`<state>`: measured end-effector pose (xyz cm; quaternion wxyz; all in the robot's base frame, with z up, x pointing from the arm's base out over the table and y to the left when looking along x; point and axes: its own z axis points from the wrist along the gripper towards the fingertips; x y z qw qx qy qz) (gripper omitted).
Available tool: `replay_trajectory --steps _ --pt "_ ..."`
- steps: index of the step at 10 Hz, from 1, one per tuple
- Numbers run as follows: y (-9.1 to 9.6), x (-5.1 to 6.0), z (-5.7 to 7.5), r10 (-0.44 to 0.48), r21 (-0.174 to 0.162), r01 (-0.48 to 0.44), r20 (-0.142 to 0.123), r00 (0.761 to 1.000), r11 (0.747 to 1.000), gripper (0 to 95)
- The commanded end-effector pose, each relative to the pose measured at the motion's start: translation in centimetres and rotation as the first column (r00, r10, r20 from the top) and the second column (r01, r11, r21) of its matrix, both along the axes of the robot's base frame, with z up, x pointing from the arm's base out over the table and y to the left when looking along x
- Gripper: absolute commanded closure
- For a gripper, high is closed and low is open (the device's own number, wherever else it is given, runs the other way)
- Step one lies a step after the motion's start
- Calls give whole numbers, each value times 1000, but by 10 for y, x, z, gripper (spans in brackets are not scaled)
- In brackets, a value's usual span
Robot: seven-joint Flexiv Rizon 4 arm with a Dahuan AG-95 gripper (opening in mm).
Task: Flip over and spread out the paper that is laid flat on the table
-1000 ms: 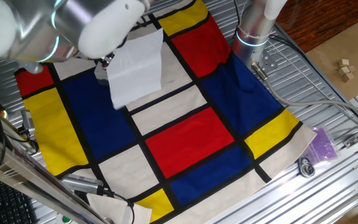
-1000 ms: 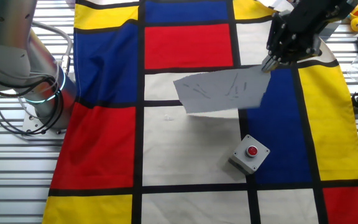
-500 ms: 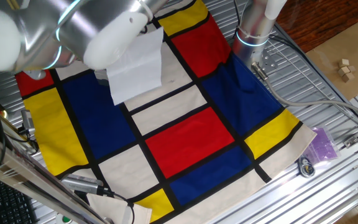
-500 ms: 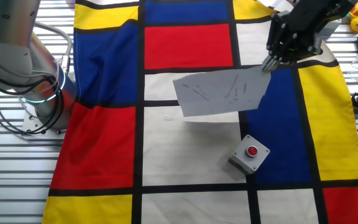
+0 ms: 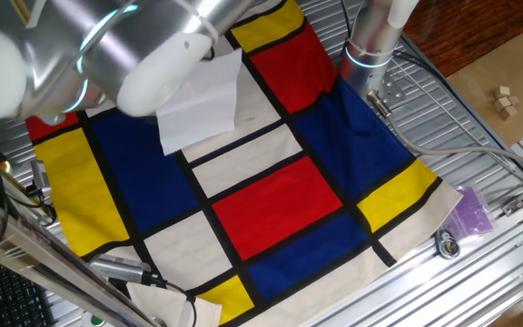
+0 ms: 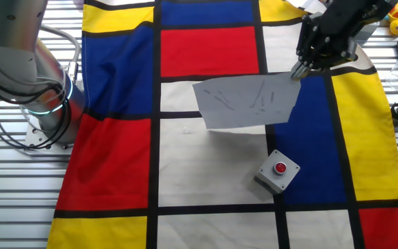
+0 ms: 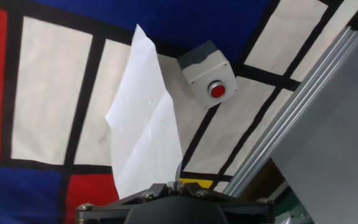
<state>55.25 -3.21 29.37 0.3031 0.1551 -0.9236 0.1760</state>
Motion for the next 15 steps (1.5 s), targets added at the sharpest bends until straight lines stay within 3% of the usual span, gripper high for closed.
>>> replay_trajectory --steps 1,3,9,15 --pt "6 2 -2 -17 6 17 4 1000 1000 950" --pt "12 3 -4 -54 36 53 19 998 998 950" --pt "17 6 -6 -108 46 108 9 994 993 950" --pt "18 8 -7 -178 88 176 14 984 980 950"
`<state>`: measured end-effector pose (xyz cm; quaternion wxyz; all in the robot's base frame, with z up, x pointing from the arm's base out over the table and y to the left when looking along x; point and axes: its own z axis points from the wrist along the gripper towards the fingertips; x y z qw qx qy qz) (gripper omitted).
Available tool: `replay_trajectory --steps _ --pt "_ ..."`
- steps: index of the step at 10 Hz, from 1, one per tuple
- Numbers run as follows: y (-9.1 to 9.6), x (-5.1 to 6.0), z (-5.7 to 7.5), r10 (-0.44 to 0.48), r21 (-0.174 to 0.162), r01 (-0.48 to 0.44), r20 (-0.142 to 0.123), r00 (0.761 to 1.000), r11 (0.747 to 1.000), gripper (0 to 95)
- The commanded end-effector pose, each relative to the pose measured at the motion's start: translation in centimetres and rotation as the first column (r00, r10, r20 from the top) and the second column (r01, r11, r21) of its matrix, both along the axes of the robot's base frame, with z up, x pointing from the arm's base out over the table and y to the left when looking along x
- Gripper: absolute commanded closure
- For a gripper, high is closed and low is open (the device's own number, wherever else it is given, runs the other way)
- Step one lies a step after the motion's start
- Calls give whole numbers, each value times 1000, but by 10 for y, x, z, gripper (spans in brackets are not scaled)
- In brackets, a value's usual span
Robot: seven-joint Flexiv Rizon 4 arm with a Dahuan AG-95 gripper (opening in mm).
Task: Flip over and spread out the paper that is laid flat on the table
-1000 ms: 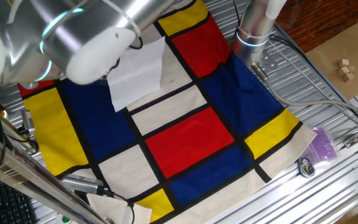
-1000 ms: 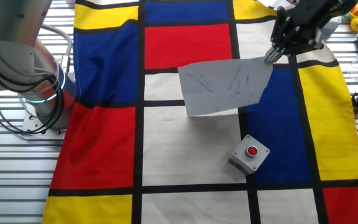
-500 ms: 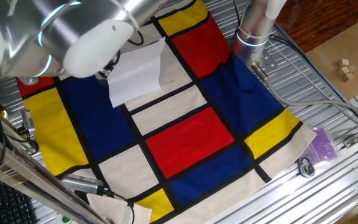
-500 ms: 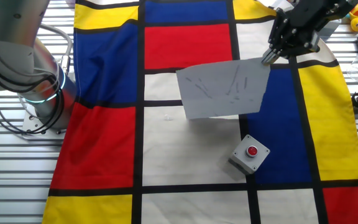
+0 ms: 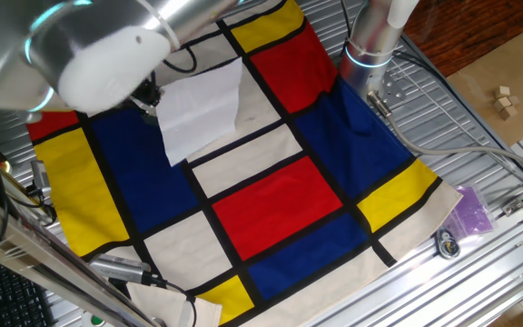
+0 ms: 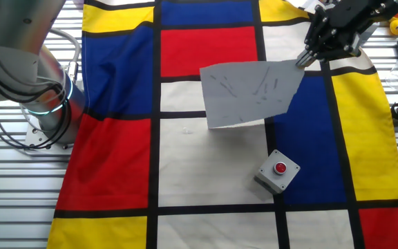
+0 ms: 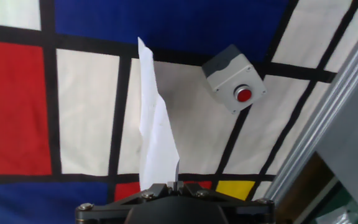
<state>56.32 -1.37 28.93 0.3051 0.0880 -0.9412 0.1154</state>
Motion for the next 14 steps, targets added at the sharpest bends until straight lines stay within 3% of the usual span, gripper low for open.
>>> replay_trajectory --steps 1,5,10,14 --pt "0 -2 -4 -21 15 21 11 1000 1000 950" --pt "0 -2 -5 -33 25 32 17 999 999 950" --pt "0 -3 -6 -58 51 55 55 997 997 950" --pt "0 -4 -4 -75 65 70 68 995 995 950"
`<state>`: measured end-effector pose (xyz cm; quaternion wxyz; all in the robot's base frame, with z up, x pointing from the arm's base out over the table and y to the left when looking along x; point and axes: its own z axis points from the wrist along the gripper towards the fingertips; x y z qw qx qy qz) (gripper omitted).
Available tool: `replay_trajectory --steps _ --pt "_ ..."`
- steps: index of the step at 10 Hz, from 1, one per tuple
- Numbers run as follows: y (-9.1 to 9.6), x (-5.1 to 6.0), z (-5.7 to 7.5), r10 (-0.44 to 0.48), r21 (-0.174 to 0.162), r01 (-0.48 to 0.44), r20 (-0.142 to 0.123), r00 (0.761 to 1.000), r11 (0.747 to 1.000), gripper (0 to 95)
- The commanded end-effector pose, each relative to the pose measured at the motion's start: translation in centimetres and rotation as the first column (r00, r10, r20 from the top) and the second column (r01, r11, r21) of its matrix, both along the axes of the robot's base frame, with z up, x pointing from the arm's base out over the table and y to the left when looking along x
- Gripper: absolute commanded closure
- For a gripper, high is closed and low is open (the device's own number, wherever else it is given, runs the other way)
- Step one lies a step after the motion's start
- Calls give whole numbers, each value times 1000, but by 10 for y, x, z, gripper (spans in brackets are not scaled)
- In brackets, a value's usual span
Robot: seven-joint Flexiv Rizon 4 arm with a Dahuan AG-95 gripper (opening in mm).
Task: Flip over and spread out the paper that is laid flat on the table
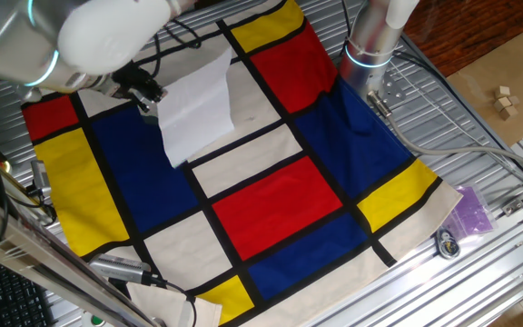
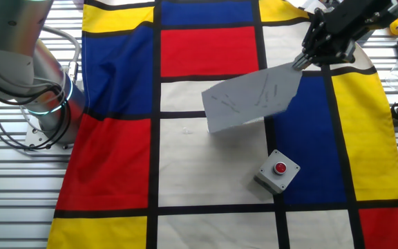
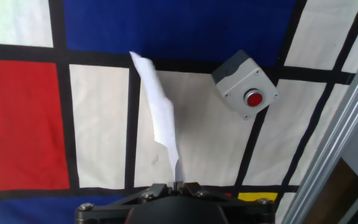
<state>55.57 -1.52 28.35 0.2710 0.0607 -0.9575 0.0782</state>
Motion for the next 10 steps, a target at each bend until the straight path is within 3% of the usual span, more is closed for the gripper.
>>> replay_trajectory --steps 1,10 --pt "1 3 3 -9 -1 9 3 1000 1000 950" --pt "1 3 3 -33 -11 34 40 999 999 950"
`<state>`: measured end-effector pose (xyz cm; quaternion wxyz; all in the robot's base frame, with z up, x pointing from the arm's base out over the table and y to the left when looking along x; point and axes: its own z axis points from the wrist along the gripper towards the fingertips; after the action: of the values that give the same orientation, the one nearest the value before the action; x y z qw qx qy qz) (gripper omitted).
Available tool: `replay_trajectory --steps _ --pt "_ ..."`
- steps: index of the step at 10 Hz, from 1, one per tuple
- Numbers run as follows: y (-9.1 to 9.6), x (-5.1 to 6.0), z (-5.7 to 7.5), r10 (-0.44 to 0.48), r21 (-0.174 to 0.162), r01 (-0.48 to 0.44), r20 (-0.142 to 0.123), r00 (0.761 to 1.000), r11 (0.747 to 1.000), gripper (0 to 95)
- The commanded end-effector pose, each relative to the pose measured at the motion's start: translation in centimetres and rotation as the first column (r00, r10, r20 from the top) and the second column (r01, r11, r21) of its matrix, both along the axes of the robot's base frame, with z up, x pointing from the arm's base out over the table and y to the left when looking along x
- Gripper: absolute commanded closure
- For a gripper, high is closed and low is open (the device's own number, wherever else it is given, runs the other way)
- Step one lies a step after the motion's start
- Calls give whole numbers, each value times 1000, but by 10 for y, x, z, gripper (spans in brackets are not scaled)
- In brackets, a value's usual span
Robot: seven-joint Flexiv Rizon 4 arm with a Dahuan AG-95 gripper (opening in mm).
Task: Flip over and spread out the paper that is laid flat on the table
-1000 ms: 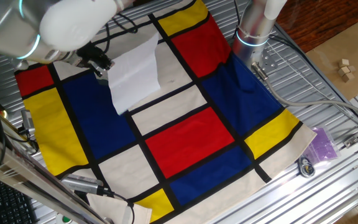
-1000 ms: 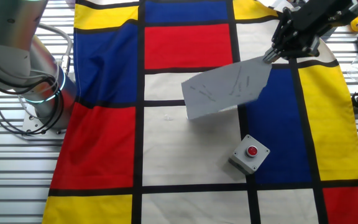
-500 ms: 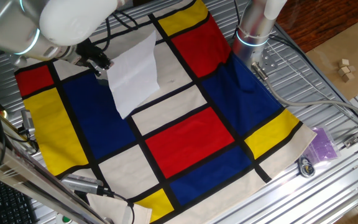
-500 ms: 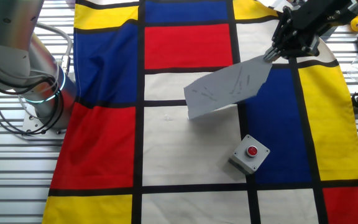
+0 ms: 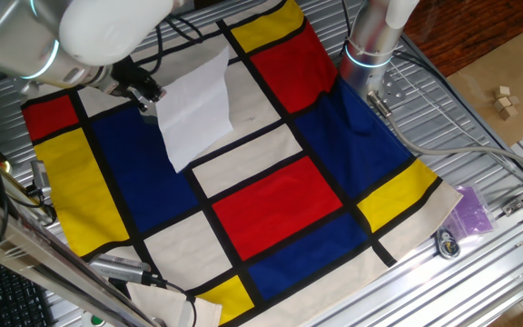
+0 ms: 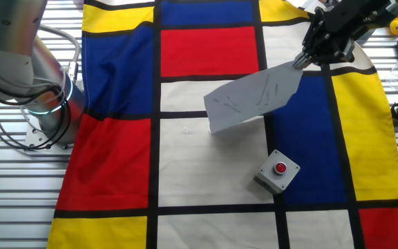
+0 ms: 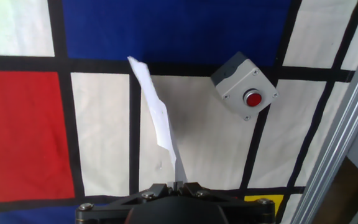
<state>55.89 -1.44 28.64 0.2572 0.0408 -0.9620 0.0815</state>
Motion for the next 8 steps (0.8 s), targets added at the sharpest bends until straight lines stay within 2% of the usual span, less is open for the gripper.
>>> replay_trajectory --steps 1,4,8 --pt "0 0 0 -1 8 1 22 1000 1000 950" --pt "0 0 0 -4 8 4 30 1000 1000 950" --pt "0 0 0 -19 38 17 38 999 999 950"
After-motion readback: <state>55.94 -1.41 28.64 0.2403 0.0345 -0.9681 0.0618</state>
